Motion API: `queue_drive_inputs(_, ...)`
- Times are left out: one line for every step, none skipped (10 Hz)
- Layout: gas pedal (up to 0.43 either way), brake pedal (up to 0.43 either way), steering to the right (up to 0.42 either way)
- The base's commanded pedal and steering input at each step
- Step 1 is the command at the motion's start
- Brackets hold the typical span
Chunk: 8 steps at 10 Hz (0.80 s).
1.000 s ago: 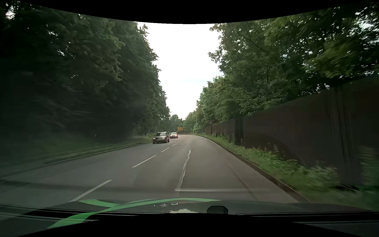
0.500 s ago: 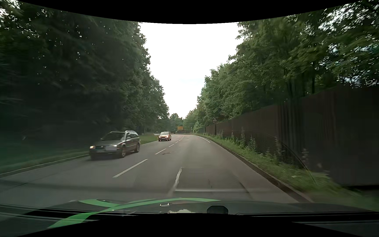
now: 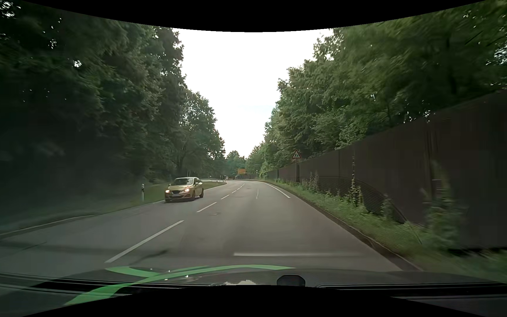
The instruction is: Follow the waypoints while adhering to traffic rules and regulations
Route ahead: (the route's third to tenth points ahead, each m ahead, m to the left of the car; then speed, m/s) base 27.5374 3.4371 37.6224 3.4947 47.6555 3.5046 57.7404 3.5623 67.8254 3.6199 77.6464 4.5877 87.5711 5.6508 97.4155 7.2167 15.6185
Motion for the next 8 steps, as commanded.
queue_drive_inputs(0.177, 0.0, -0.007)
queue_drive_inputs(0.177, 0.0, -0.007)
queue_drive_inputs(0.177, 0.0, -0.007)
queue_drive_inputs(0.177, 0.0, -0.006)
queue_drive_inputs(0.177, 0.0, -0.007)
queue_drive_inputs(0.177, 0.0, -0.007)
queue_drive_inputs(0.189, 0.0, -0.008)
queue_drive_inputs(0.189, 0.0, -0.008)
